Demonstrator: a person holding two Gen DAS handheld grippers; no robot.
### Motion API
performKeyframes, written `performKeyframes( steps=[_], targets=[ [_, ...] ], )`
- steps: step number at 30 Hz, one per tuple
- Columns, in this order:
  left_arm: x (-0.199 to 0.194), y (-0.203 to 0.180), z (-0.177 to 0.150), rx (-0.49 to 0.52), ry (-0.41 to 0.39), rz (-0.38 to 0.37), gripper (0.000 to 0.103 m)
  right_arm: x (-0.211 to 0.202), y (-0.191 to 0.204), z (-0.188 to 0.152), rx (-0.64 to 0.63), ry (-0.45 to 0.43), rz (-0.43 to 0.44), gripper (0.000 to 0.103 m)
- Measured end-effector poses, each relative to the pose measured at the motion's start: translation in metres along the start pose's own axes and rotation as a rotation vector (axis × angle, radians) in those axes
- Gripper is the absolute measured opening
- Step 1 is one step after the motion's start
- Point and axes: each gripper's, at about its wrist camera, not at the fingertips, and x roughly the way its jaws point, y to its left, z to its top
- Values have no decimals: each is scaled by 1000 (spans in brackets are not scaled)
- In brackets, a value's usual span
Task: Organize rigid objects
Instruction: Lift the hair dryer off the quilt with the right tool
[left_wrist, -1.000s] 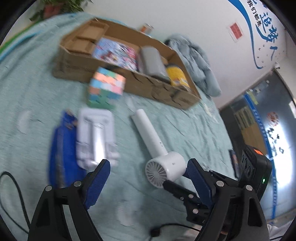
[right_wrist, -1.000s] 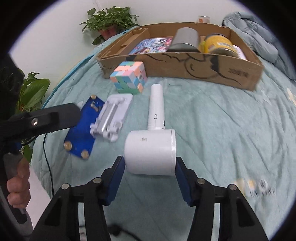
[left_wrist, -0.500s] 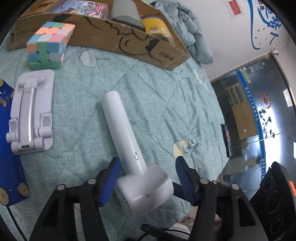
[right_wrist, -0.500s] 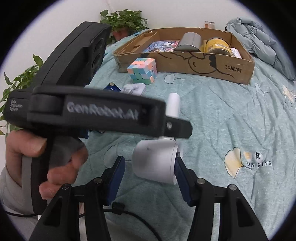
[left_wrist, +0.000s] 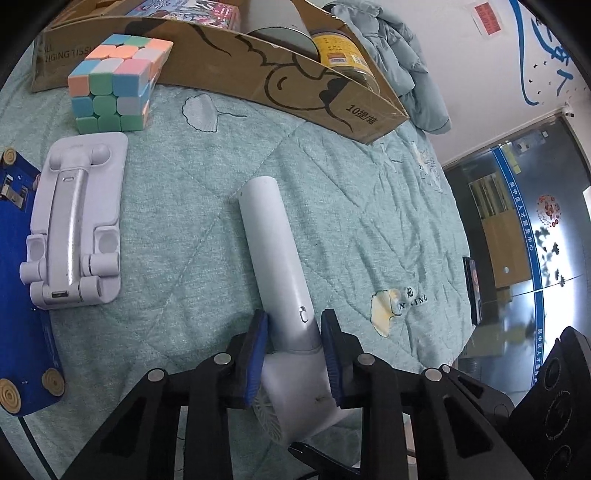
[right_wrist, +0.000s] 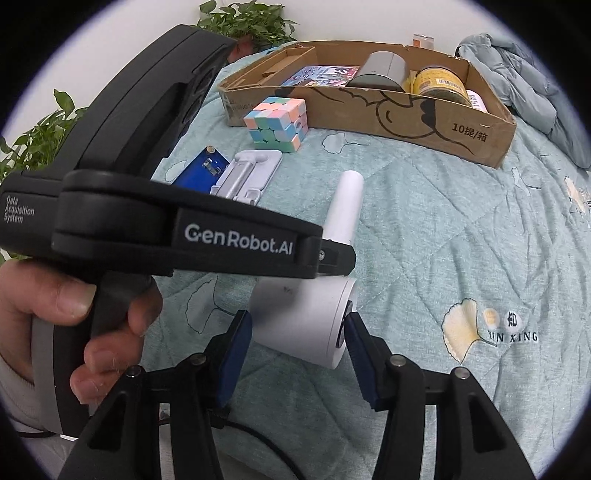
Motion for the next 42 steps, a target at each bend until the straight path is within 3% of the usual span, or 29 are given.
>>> performKeyframes(
  steps=[7, 18, 21, 23, 24, 25, 27, 30, 31, 33, 34, 35, 38, 39, 42],
  targets=[
    [0, 2, 4, -6, 5, -16, 24, 16, -3, 6, 14, 48, 13, 60],
    [-12, -3, 8, 15, -34, -5, 23, 5, 1, 8, 14, -14, 8, 59],
    [-24, -9, 10, 41, -70, 22, 19, -2, 2, 12, 20, -40, 17, 59],
    [-33, -13, 11, 55, -96, 14, 5, -7, 3, 16, 18, -58, 11, 59],
    [-40, -15, 13, 63, -107, -14, 3, -11, 2, 19, 20, -68, 5, 59],
    [-46, -18, 15, 74, -117, -44, 3, -13, 1, 24, 21, -78, 13, 58],
    [-52, -24, 21, 100, -131, -29, 3, -14, 2, 33, 15, -91, 23, 58],
    [-55, -12, 27, 44, -123, -38, 4, -7, 1, 40, 19, -73, 40, 58],
    [-56, -8, 27, 32, -127, -13, 8, -1, -1, 40, 34, -53, 52, 58],
    [-53, 3, 27, -8, -103, 24, 29, 9, -8, 38, 73, -16, 71, 57],
    [-50, 11, 25, -39, -87, 3, 47, 13, -11, 35, 93, -1, 82, 56],
    [-47, 17, 24, -62, -80, -20, 55, 15, -13, 32, 107, 7, 90, 56],
    [-30, 22, 22, -69, -24, -51, 58, 19, -15, 25, 140, 24, 110, 52],
    [-27, 21, 22, -65, -29, -45, 59, 18, -15, 24, 148, 21, 116, 37],
    [-18, 18, 26, -52, -11, -28, 60, 15, -11, 25, 148, 13, 125, 34]
  ],
)
